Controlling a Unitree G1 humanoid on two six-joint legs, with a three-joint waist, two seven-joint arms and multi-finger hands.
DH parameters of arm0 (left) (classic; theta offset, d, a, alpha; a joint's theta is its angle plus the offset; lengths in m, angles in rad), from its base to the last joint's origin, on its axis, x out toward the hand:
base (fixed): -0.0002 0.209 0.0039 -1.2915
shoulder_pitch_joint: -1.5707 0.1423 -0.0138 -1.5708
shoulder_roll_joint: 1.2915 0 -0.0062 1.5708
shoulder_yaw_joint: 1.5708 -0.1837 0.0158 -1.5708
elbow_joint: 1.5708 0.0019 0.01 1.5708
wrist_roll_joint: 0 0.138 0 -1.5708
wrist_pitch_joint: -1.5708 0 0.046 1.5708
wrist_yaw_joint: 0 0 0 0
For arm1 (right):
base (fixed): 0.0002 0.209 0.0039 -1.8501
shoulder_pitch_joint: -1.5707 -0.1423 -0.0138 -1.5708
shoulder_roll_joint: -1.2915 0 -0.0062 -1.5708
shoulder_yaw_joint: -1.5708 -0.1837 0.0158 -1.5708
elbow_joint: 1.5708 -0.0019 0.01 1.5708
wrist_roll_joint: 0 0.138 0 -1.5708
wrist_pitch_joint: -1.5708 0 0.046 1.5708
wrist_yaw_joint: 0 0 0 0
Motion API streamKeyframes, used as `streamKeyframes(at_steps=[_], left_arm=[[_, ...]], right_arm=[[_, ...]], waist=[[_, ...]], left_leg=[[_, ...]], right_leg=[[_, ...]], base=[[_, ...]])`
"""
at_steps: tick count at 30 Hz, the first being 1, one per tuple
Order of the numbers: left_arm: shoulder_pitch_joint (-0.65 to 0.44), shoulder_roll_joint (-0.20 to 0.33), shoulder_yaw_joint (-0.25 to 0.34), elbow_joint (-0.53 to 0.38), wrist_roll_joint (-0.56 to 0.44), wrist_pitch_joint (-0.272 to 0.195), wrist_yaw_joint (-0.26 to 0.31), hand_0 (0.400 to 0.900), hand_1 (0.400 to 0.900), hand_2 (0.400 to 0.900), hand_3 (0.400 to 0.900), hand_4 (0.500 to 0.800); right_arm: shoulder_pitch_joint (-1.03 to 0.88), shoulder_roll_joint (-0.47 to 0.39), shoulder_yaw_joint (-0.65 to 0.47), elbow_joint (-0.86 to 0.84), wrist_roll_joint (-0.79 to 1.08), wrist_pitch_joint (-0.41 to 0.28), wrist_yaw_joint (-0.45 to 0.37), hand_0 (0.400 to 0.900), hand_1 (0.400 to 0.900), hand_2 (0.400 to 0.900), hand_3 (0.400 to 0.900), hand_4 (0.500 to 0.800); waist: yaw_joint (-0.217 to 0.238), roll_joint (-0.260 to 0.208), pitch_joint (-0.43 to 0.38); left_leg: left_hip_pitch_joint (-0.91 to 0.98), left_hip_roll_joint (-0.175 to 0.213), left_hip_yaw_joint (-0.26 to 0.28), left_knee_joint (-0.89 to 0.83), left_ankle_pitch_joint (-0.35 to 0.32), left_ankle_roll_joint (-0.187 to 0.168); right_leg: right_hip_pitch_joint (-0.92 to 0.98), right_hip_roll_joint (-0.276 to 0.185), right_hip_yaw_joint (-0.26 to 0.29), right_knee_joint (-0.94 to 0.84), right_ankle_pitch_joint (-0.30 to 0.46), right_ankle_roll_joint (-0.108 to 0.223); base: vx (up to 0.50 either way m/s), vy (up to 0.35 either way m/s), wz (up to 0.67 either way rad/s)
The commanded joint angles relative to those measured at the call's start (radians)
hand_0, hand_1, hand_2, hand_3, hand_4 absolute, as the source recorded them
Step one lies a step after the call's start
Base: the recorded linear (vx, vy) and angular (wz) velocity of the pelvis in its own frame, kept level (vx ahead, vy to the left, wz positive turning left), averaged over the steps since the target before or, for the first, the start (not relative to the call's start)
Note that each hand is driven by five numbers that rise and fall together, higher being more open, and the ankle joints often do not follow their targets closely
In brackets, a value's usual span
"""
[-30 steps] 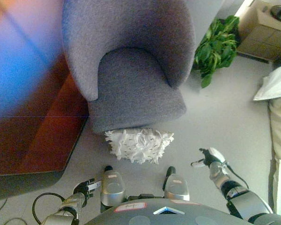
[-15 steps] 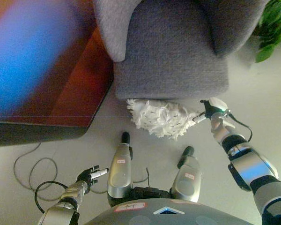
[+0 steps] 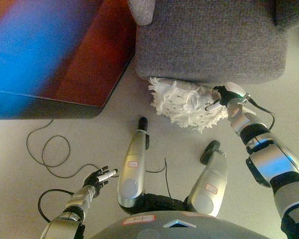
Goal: Pick up the pillow and put it on the sofa.
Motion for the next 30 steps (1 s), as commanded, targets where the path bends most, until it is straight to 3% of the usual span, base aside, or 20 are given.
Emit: streamKeyframes(at_steps=[1, 9, 19, 26, 30], left_arm=[[0.072, 0.082, -0.04, 0.009, -0.061, -0.019, 0.009, 0.9, 0.9, 0.9, 0.9, 0.8], [0.077, 0.086, -0.039, -0.036, -0.111, 0.001, -0.011, 0.9, 0.9, 0.9, 0.9, 0.8], [0.102, 0.073, -0.04, -0.055, -0.186, -0.039, -0.044, 0.9, 0.9, 0.9, 0.9, 0.8], [0.125, 0.072, -0.031, -0.06, -0.22, -0.08, -0.059, 0.9, 0.9, 0.9, 0.9, 0.8], [0.13, 0.088, -0.018, -0.089, -0.247, -0.081, -0.067, 0.9, 0.9, 0.9, 0.9, 0.8]], right_arm=[[-0.121, -0.095, 0.009, -0.024, 0.019, 0.002, -0.01, 0.9, 0.9, 0.9, 0.9, 0.8], [-0.235, -0.128, 0.057, 0.002, 0.002, 0.02, 0.033, 0.9, 0.9, 0.9, 0.9, 0.8], [-0.373, -0.151, 0.136, 0.025, -0.032, 0.058, 0.061, 0.9, 0.9, 0.9, 0.9, 0.8], [-0.454, -0.133, 0.183, 0.025, 0.028, 0.055, 0.173, 0.9, 0.9, 0.9, 0.9, 0.8], [-0.474, -0.124, 0.192, 0.025, 0.051, 0.036, 0.206, 0.9, 0.9, 0.9, 0.9, 0.8]], waist=[[0.02, 0.015, -0.01], [0.027, 0.058, 0.02], [0.041, 0.1, 0.036], [0.068, 0.117, 0.036], [0.079, 0.121, 0.036]], left_leg=[[0.052, 0.077, -0.063, -0.025, -0.041, -0.003], [-0.037, 0.059, -0.063, 0.02, -0.037, 0.009], [-0.191, 0.016, -0.069, 0.119, -0.05, 0.032], [-0.293, -0.009, -0.082, 0.189, -0.084, 0.044], [-0.345, -0.016, -0.089, 0.223, -0.086, 0.049]], right_leg=[[-0.069, -0.029, 0.085, -0.06, 0.096, 0.021], [-0.157, -0.021, 0.117, -0.026, 0.099, 0.012], [-0.303, -0.019, 0.147, 0.051, 0.101, -0.007], [-0.396, -0.013, 0.159, 0.117, 0.07, -0.019], [-0.444, -0.013, 0.16, 0.145, 0.068, -0.026]], base=[[-0.07, 0.04, 0.05], [-0.07, 0.056, 0.02], [-0.08, 0.071, 0.06], [-0.05, 0.061, 0.0], [-0.06, 0.028, 0.02]])
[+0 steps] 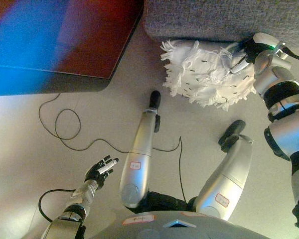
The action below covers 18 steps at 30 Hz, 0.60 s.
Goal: Pick up the pillow and put it on the sofa.
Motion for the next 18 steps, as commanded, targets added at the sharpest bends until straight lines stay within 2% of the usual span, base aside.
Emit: streamKeyframes(at_steps=[1, 7, 8, 18], left_arm=[[0.116, 0.096, -0.017, -0.029, -0.064, -0.009, 0.0, 0.9, 0.9, 0.9, 0.9, 0.8], [0.137, 0.1, -0.004, -0.038, -0.071, -0.044, -0.026, 0.9, 0.9, 0.9, 0.9, 0.8], [0.137, 0.103, -0.001, -0.039, -0.073, -0.052, -0.032, 0.9, 0.9, 0.9, 0.9, 0.8], [0.154, 0.115, 0.022, -0.046, -0.103, -0.076, -0.044, 0.9, 0.9, 0.9, 0.9, 0.8]], right_arm=[[-0.079, -0.009, 0.005, -0.041, 0.045, -0.064, 0.044, 0.9, 0.9, 0.9, 0.9, 0.8], [-0.116, 0.018, 0.028, -0.032, 0.02, -0.085, 0.101, 0.9, 0.9, 0.9, 0.9, 0.8], [-0.123, 0.021, 0.031, -0.033, 0.028, -0.102, 0.104, 0.4, 0.4, 0.4, 0.4, 0.5], [-0.119, 0.008, 0.01, -0.047, 0.05, -0.13, 0.048, 0.4, 0.4, 0.4, 0.4, 0.5]], waist=[[0.043, 0.053, 0.012], [0.06, 0.058, 0.012], [0.062, 0.058, 0.012], [0.063, 0.045, 0.012]], left_leg=[[0.022, 0.029, -0.036, 0.048, -0.093, 0.058], [-0.045, 0.018, -0.045, 0.097, -0.103, 0.068], [-0.054, 0.017, -0.046, 0.101, -0.103, 0.069], [-0.056, 0.032, -0.043, 0.112, -0.105, 0.071]], right_leg=[[-0.065, -0.009, 0.069, -0.036, 0.071, -0.029], [-0.123, -0.002, 0.067, 0.004, 0.062, -0.042], [-0.133, -0.002, 0.066, 0.011, 0.061, -0.044], [-0.126, -0.005, 0.044, 0.01, 0.066, -0.045]], base=[[-0.05, 0.022, 0.02], [-0.05, -0.003, -0.01], [-0.05, -0.008, -0.03], [-0.03, -0.006, -0.07]])
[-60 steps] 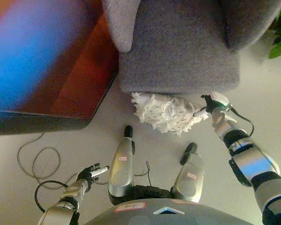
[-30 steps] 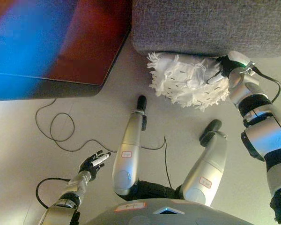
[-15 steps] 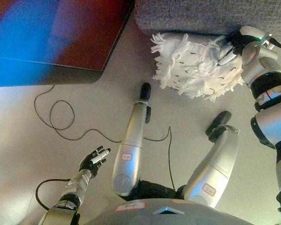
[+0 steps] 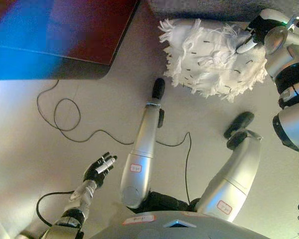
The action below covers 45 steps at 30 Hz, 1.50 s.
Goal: Pick up the pillow and put it on the sofa.
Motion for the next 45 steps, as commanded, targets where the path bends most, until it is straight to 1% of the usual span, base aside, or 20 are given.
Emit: streamKeyframes(at_steps=[1, 7, 12, 18, 20, 21, 22, 23, 24, 25, 28, 30, 32, 34, 36, 37, 40, 43, 44, 45], left_arm=[[0.103, 0.085, 0.013, 0.044, -0.044, -0.014, 0.003, 0.9, 0.9, 0.9, 0.9, 0.8], [0.097, 0.09, 0.02, 0.048, -0.046, -0.028, 0.008, 0.9, 0.9, 0.9, 0.9, 0.8], [0.073, 0.099, 0.029, 0.063, -0.036, -0.042, 0.023, 0.9, 0.9, 0.9, 0.9, 0.8], [0.038, 0.109, 0.032, 0.04, -0.011, -0.018, 0.063, 0.9, 0.9, 0.9, 0.9, 0.8], [0.042, 0.111, 0.036, 0.022, 0.006, -0.002, 0.086, 0.9, 0.9, 0.9, 0.9, 0.8], [0.041, 0.114, 0.04, 0.013, 0.013, 0.009, 0.098, 0.9, 0.9, 0.9, 0.9, 0.8], [0.04, 0.12, 0.047, -0.001, 0.024, 0.027, 0.112, 0.9, 0.9, 0.9, 0.9, 0.8], [0.04, 0.122, 0.049, -0.006, 0.027, 0.028, 0.112, 0.9, 0.9, 0.9, 0.9, 0.8], [0.041, 0.125, 0.052, -0.018, 0.036, 0.042, 0.124, 0.9, 0.9, 0.9, 0.9, 0.8], [0.045, 0.134, 0.059, -0.04, 0.06, 0.072, 0.143, 0.9, 0.9, 0.9, 0.9, 0.8], [0.059, 0.143, 0.072, -0.072, 0.088, 0.106, 0.158, 0.9, 0.9, 0.9, 0.9, 0.8], [0.068, 0.139, 0.082, -0.077, 0.102, 0.11, 0.162, 0.9, 0.9, 0.9, 0.9, 0.8], [0.081, 0.124, 0.094, -0.068, 0.137, 0.112, 0.165, 0.9, 0.9, 0.9, 0.9, 0.8], [0.095, 0.109, 0.108, -0.054, 0.172, 0.107, 0.165, 0.9, 0.9, 0.9, 0.9, 0.8], [0.102, 0.099, 0.122, -0.046, 0.2, 0.113, 0.169, 0.9, 0.9, 0.9, 0.9, 0.8], [0.107, 0.094, 0.133, -0.04, 0.23, 0.125, 0.175, 0.9, 0.9, 0.9, 0.9, 0.8], [0.101, 0.098, 0.153, -0.025, 0.266, 0.137, 0.175, 0.9, 0.9, 0.9, 0.9, 0.8], [0.076, 0.113, 0.151, -0.016, 0.301, 0.154, 0.185, 0.9, 0.9, 0.9, 0.9, 0.8], [0.076, 0.113, 0.151, -0.015, 0.301, 0.154, 0.185, 0.9, 0.9, 0.9, 0.9, 0.8], [0.057, 0.119, 0.141, -0.003, 0.298, 0.164, 0.205, 0.9, 0.9, 0.9, 0.9, 0.8]], right_arm=[[-0.005, 0.024, -0.041, -0.084, 0.031, -0.076, 0.003, 0.4, 0.4, 0.4, 0.4, 0.5], [0.003, 0.023, -0.06, -0.087, 0.052, -0.075, -0.026, 0.4, 0.4, 0.4, 0.4, 0.5], [0.025, 0.037, -0.078, -0.092, 0.063, -0.1, -0.035, 0.4, 0.4, 0.4, 0.4, 0.5], [0.068, 0.023, -0.103, -0.154, 0.049, -0.153, -0.015, 0.4, 0.4, 0.4, 0.4, 0.5], [0.105, 0.012, -0.11, -0.205, 0.048, -0.158, 0.013, 0.4, 0.4, 0.4, 0.4, 0.5], [0.123, 0.006, -0.116, -0.228, 0.043, -0.164, 0.025, 0.4, 0.4, 0.4, 0.4, 0.5], [0.153, -0.002, -0.122, -0.268, 0.03, -0.173, 0.039, 0.4, 0.4, 0.4, 0.4, 0.5], [0.161, -0.005, -0.122, -0.28, 0.028, -0.177, 0.04, 0.4, 0.4, 0.4, 0.4, 0.5], [0.179, -0.011, -0.126, -0.306, 0.029, -0.178, 0.052, 0.4, 0.4, 0.4, 0.4, 0.5], [0.227, -0.034, -0.138, -0.39, 0.031, -0.174, 0.085, 0.4, 0.4, 0.4, 0.4, 0.5], [0.308, -0.085, -0.159, -0.519, 0.036, -0.183, 0.114, 0.4, 0.4, 0.4, 0.4, 0.5], [0.343, -0.111, -0.171, -0.58, 0.037, -0.192, 0.125, 0.4, 0.4, 0.4, 0.4, 0.5], [0.382, -0.133, -0.191, -0.643, 0.051, -0.195, 0.151, 0.4, 0.4, 0.4, 0.4, 0.5], [0.418, -0.155, -0.215, -0.689, 0.079, -0.217, 0.166, 0.4, 0.4, 0.4, 0.4, 0.5], [0.443, -0.168, -0.237, -0.73, 0.099, -0.234, 0.182, 0.4, 0.4, 0.4, 0.4, 0.5], [0.458, -0.181, -0.252, -0.767, 0.132, -0.239, 0.192, 0.4, 0.4, 0.4, 0.4, 0.5], [0.471, -0.203, -0.295, -0.833, 0.203, -0.25, 0.184, 0.4, 0.4, 0.4, 0.4, 0.5], [0.447, -0.227, -0.332, -0.842, 0.286, -0.254, 0.15, 0.4, 0.4, 0.4, 0.4, 0.5], [0.447, -0.227, -0.332, -0.842, 0.286, -0.255, 0.15, 0.4, 0.4, 0.4, 0.4, 0.5], [0.4, -0.241, -0.329, -0.793, 0.327, -0.261, 0.137, 0.4, 0.4, 0.4, 0.4, 0.5]], waist=[[0.02, 0.029, 0.028], [0.019, 0.012, 0.028], [0.012, -0.012, 0.028], [-0.001, -0.058, 0.028], [-0.003, -0.082, 0.003], [-0.008, -0.096, -0.013], [-0.013, -0.111, -0.033], [-0.014, -0.115, -0.036], [-0.017, -0.124, -0.048], [-0.025, -0.147, -0.077], [-0.039, -0.175, -0.122], [-0.046, -0.19, -0.147], [-0.05, -0.204, -0.185], [-0.054, -0.217, -0.224], [-0.06, -0.226, -0.26], [-0.063, -0.228, -0.286], [-0.077, -0.233, -0.322], [-0.094, -0.235, -0.348], [-0.094, -0.235, -0.347], [-0.099, -0.237, -0.367]], left_leg=[[0.07, 0.055, 0.003, 0.027, -0.084, 0.06], [0.104, 0.07, 0.001, 0.019, -0.084, 0.054], [0.205, 0.103, 0.011, -0.025, -0.08, 0.046], [0.408, 0.133, 0.032, -0.151, -0.055, 0.029], [0.491, 0.149, 0.041, -0.196, -0.054, 0.027], [0.512, 0.149, 0.046, -0.229, -0.025, 0.029], [0.561, 0.157, 0.052, -0.259, -0.021, 0.027], [0.573, 0.159, 0.054, -0.267, -0.021, 0.027], [0.601, 0.164, 0.059, -0.283, -0.018, 0.026], [0.675, 0.174, 0.071, -0.328, -0.009, 0.023], [0.783, 0.187, 0.086, -0.406, 0.011, 0.015], [0.832, 0.189, 0.094, -0.451, 0.025, 0.01], [0.916, 0.19, 0.109, -0.515, 0.039, 0.004], [0.983, 0.19, 0.122, -0.573, 0.053, 0.0], [1.027, 0.192, 0.132, -0.614, 0.06, -0.001], [1.072, 0.194, 0.141, -0.65, 0.065, -0.002], [1.119, 0.192, 0.152, -0.694, 0.078, -0.001], [1.16, 0.204, 0.144, -0.73, 0.092, -0.003], [1.162, 0.204, 0.144, -0.731, 0.092, -0.004], [1.182, 0.216, 0.121, -0.754, 0.104, -0.006]], right_leg=[[-0.015, -0.019, 0.052, -0.047, 0.1, 0.01], [0.023, -0.018, 0.037, -0.061, 0.103, 0.009], [0.125, -0.02, 0.011, -0.107, 0.109, 0.017], [0.317, -0.032, -0.04, -0.233, 0.14, 0.041], [0.393, -0.036, -0.059, -0.276, 0.145, 0.05], [0.416, -0.04, -0.071, -0.313, 0.173, 0.046], [0.462, -0.039, -0.083, -0.343, 0.178, 0.049], [0.473, -0.039, -0.086, -0.351, 0.179, 0.05], [0.502, -0.04, -0.096, -0.367, 0.182, 0.051], [0.577, -0.036, -0.118, -0.41, 0.186, 0.055], [0.696, -0.018, -0.16, -0.493, 0.197, 0.057], [0.754, -0.005, -0.182, -0.542, 0.206, 0.058], [0.854, 0.02, -0.217, -0.612, 0.21, 0.06], [0.93, 0.039, -0.24, -0.675, 0.221, 0.063], [0.977, 0.052, -0.247, -0.716, 0.227, 0.064], [1.017, 0.062, -0.251, -0.742, 0.228, 0.065], [1.057, 0.075, -0.251, -0.752, 0.223, 0.061], [1.08, 0.098, -0.237, -0.71, 0.177, 0.05], [1.08, 0.098, -0.237, -0.709, 0.176, 0.05], [1.096, 0.127, -0.226, -0.674, 0.124, 0.038]], base=[[-0.03, 0.002, -0.04], [-0.04, -0.047, -0.01], [0.01, -0.059, -0.07], [0.05, -0.061, -0.09], [0.13, -0.052, -0.11], [0.11, -0.051, -0.09], [0.08, -0.047, -0.06], [0.13, -0.059, -0.07], [0.2, -0.088, -0.05], [0.26, -0.112, -0.04], [0.21, -0.118, -0.01], [0.17, -0.113, -0.01], [0.2, -0.076, 0.0], [0.21, -0.047, -0.02], [0.23, -0.036, -0.06], [0.22, -0.042, -0.04], [0.18, -0.073, 0.05], [0.14, -0.141, 0.15], [0.16, -0.211, 0.22], [0.12, -0.154, 0.16]])
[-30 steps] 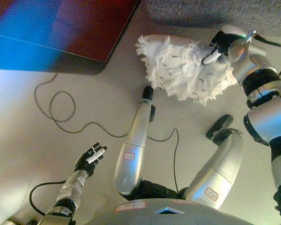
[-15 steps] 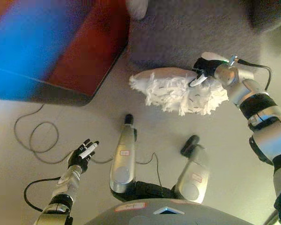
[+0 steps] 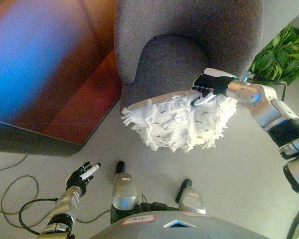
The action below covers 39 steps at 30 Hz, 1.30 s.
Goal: Pick up the pillow and put it on the sofa.
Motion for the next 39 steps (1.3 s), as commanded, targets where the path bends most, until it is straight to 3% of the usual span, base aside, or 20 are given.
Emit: streamKeyframes(at_steps=[1, 3, 5, 9, 10, 12, 14, 16, 18, 19, 21, 22, 25, 28, 30, 31, 32, 34, 35, 39], left_arm=[[0.0, 0.091, -0.075, 0.06, 0.041, -0.009, 0.038, 0.9, 0.9, 0.9, 0.9, 0.8], [-0.014, 0.09, -0.082, 0.087, 0.023, -0.012, 0.052, 0.9, 0.9, 0.9, 0.9, 0.8], [0.006, 0.071, -0.077, 0.114, 0.03, -0.034, 0.04, 0.9, 0.9, 0.9, 0.9, 0.8], [0.01, 0.068, -0.077, 0.115, 0.034, -0.038, 0.039, 0.9, 0.9, 0.9, 0.9, 0.8], [0.036, 0.058, -0.082, 0.123, 0.039, -0.033, 0.016, 0.9, 0.9, 0.9, 0.9, 0.8], [0.025, 0.05, -0.106, 0.15, 0.054, -0.043, 0.011, 0.9, 0.9, 0.9, 0.9, 0.8], [0.015, 0.042, -0.124, 0.169, 0.07, -0.061, 0.021, 0.9, 0.9, 0.9, 0.9, 0.8], [0.003, 0.044, -0.13, 0.175, 0.081, -0.067, 0.017, 0.9, 0.9, 0.9, 0.9, 0.8], [-0.018, 0.047, -0.118, 0.199, 0.066, -0.081, 0.011, 0.9, 0.9, 0.9, 0.9, 0.8], [-0.038, 0.05, -0.119, 0.209, 0.046, -0.085, 0.01, 0.9, 0.9, 0.9, 0.9, 0.8], [-0.053, 0.052, -0.111, 0.205, 0.056, -0.079, 0.013, 0.9, 0.9, 0.9, 0.9, 0.8], [-0.052, 0.054, -0.111, 0.203, 0.046, -0.083, 0.024, 0.9, 0.9, 0.9, 0.9, 0.8], [-0.037, 0.072, -0.1, 0.2, 0.048, -0.082, 0.017, 0.9, 0.9, 0.9, 0.9, 0.8], [-0.031, 0.098, -0.085, 0.201, 0.016, -0.071, 0.025, 0.9, 0.9, 0.9, 0.9, 0.8], [-0.024, 0.103, -0.079, 0.212, 0.007, -0.078, 0.028, 0.9, 0.9, 0.9, 0.9, 0.8], [-0.022, 0.114, -0.071, 0.222, 0.01, -0.082, 0.02, 0.9, 0.9, 0.9, 0.9, 0.8], [-0.012, 0.114, -0.061, 0.213, -0.002, -0.082, 0.027, 0.9, 0.9, 0.9, 0.9, 0.8], [0.007, 0.109, -0.048, 0.187, 0.004, -0.069, 0.033, 0.9, 0.9, 0.9, 0.9, 0.8], [0.032, 0.104, -0.038, 0.171, 0.026, -0.069, 0.024, 0.9, 0.9, 0.9, 0.9, 0.8], [0.059, 0.084, -0.039, 0.181, 0.025, -0.105, 0.012, 0.9, 0.9, 0.9, 0.9, 0.8]], right_arm=[[-0.18, -0.032, -0.138, 0.018, 0.152, -0.083, -0.105, 0.4, 0.4, 0.4, 0.4, 0.5], [-0.284, -0.041, -0.086, 0.115, 0.204, -0.089, -0.087, 0.4, 0.4, 0.4, 0.4, 0.5], [-0.361, -0.056, -0.035, 0.165, 0.248, -0.063, -0.083, 0.4, 0.4, 0.4, 0.4, 0.5], [-0.367, -0.062, -0.032, 0.166, 0.253, -0.058, -0.081, 0.4, 0.4, 0.4, 0.4, 0.5], [-0.411, -0.098, -0.007, 0.194, 0.311, -0.015, -0.054, 0.4, 0.4, 0.4, 0.4, 0.5], [-0.462, -0.098, 0.018, 0.326, 0.304, -0.023, -0.019, 0.4, 0.4, 0.4, 0.4, 0.5], [-0.475, -0.098, 0.009, 0.403, 0.299, -0.035, -0.005, 0.4, 0.4, 0.4, 0.4, 0.5], [-0.475, -0.102, -0.002, 0.453, 0.304, -0.048, -0.007, 0.4, 0.4, 0.4, 0.4, 0.5], [-0.461, -0.085, -0.034, 0.477, 0.305, -0.061, 0.012, 0.4, 0.4, 0.4, 0.4, 0.5], [-0.442, -0.078, -0.039, 0.474, 0.309, -0.062, 0.01, 0.4, 0.4, 0.4, 0.4, 0.5], [-0.408, -0.075, -0.061, 0.464, 0.31, -0.068, 0.02, 0.4, 0.4, 0.4, 0.4, 0.5], [-0.378, -0.076, -0.082, 0.445, 0.309, -0.068, 0.031, 0.4, 0.4, 0.4, 0.4, 0.5], [-0.367, -0.059, -0.082, 0.436, 0.322, -0.073, 0.043, 0.4, 0.4, 0.4, 0.4, 0.5], [-0.402, -0.013, -0.074, 0.491, 0.304, -0.094, 0.058, 0.4, 0.4, 0.4, 0.4, 0.5], [-0.411, 0.006, -0.067, 0.525, 0.283, -0.107, 0.048, 0.4, 0.4, 0.4, 0.4, 0.5], [-0.416, 0.003, -0.064, 0.535, 0.291, -0.093, 0.046, 0.4, 0.4, 0.4, 0.4, 0.5], [-0.408, -0.002, -0.075, 0.535, 0.296, -0.078, 0.049, 0.4, 0.4, 0.4, 0.4, 0.5], [-0.389, -0.011, -0.084, 0.532, 0.286, -0.063, 0.042, 0.4, 0.4, 0.4, 0.4, 0.5], [-0.373, -0.033, -0.089, 0.541, 0.3, -0.036, 0.033, 0.4, 0.4, 0.4, 0.4, 0.5], [-0.392, -0.072, -0.098, 0.662, 0.293, -0.029, 0.031, 0.4, 0.4, 0.4, 0.4, 0.5]], waist=[[0.012, -0.027, -0.153], [0.02, -0.039, -0.169], [0.03, -0.057, -0.158], [0.029, -0.061, -0.158], [0.058, -0.077, -0.144], [0.1, -0.057, -0.166], [0.125, -0.048, -0.179], [0.144, -0.056, -0.186], [0.135, -0.08, -0.2], [0.126, -0.088, -0.21], [0.122, -0.1, -0.215], [0.114, -0.096, -0.216], [0.1, -0.07, -0.217], [0.097, -0.058, -0.214], [0.086, -0.063, -0.2], [0.082, -0.063, -0.192], [0.084, -0.062, -0.188], [0.09, -0.059, -0.183], [0.108, -0.064, -0.176], [0.137, -0.05, -0.164]], left_leg=[[0.077, 0.043, -0.017, -0.056, 0.072, 0.06], [0.086, 0.074, -0.019, -0.047, 0.102, 0.045], [0.029, 0.133, -0.036, 0.098, 0.294, 0.012], [0.012, 0.137, -0.041, 0.119, 0.309, 0.016], [-0.072, 0.081, -0.061, 0.183, 0.305, 0.045], [-0.126, -0.031, -0.039, 0.071, 0.311, 0.029], [-0.182, -0.091, -0.013, 0.003, 0.343, 0.023], [-0.206, -0.159, 0.002, -0.039, 0.308, 0.042], [-0.177, -0.195, -0.024, -0.014, 0.174, 0.097], [-0.168, -0.212, -0.031, -0.001, 0.137, 0.126], [-0.152, -0.225, -0.015, -0.012, 0.129, 0.151], [-0.12, -0.233, -0.009, -0.036, 0.13, 0.163], [-0.046, -0.216, 0.012, -0.094, 0.126, 0.171], [0.037, -0.183, 0.049, -0.166, 0.126, 0.15], [0.063, -0.173, 0.033, -0.176, 0.101, 0.141], [0.054, -0.169, 0.01, -0.158, 0.081, 0.149], [0.043, -0.161, 0.003, -0.151, 0.082, 0.149], [0.04, -0.148, 0.001, -0.153, 0.09, 0.139], [0.011, -0.131, 0.01, -0.146, 0.115, 0.114], [-0.035, -0.122, -0.018, -0.153, 0.148, 0.091]], right_leg=[[-0.038, -0.001, 0.048, 0.077, -0.004, -0.017], [-0.012, 0.037, 0.032, 0.087, -0.041, -0.054], [0.011, 0.081, 0.031, 0.072, -0.049, -0.103], [0.014, 0.084, 0.029, 0.067, -0.047, -0.107], [0.07, 0.111, 0.006, 0.026, -0.052, -0.128], [0.132, 0.139, -0.062, -0.026, -0.043, -0.108], [0.188, 0.166, -0.081, -0.048, -0.053, -0.105], [0.228, 0.166, -0.072, -0.063, -0.066, -0.094], [0.21, 0.128, -0.041, -0.035, -0.056, -0.078], [0.204, 0.114, -0.027, -0.018, -0.051, -0.07], [0.189, 0.08, -0.015, 0.086, 0.016, -0.047], [0.149, 0.049, 0.001, 0.201, 0.11, -0.032], [0.071, 0.064, 0.006, 0.24, 0.118, -0.035], [0.007, 0.082, -0.068, 0.044, 0.12, -0.045], [-0.048, 0.087, -0.065, -0.11, 0.158, -0.04], [-0.06, 0.093, -0.021, -0.1, 0.135, -0.046], [-0.068, 0.099, -0.021, -0.079, 0.129, -0.052], [-0.052, 0.115, -0.027, -0.08, 0.104, -0.058], [-0.016, 0.128, -0.057, -0.112, 0.085, -0.074], [0.033, 0.157, -0.08, -0.153, 0.056, -0.094]], base=[[0.22, -0.347, 0.19], [0.17, -0.31, 0.07], [0.15, -0.279, 0.19], [0.09, -0.098, 0.07], [0.43, -0.241, 0.09], [0.65, -0.112, 0.18], [0.55, 0.053, 0.16], [0.46, 0.096, -0.05], [0.42, 0.159, -0.22], [0.39, 0.153, -0.2], [0.35, 0.139, -0.18], [0.36, 0.117, -0.19], [0.38, -0.015, -0.25], [0.3, -0.251, -0.14], [0.23, -0.325, 0.34], [0.21, -0.291, 0.48], [0.17, -0.225, 0.36], [0.19, -0.232, 0.22], [0.24, -0.301, 0.26], [0.19, -0.177, 0.25]])
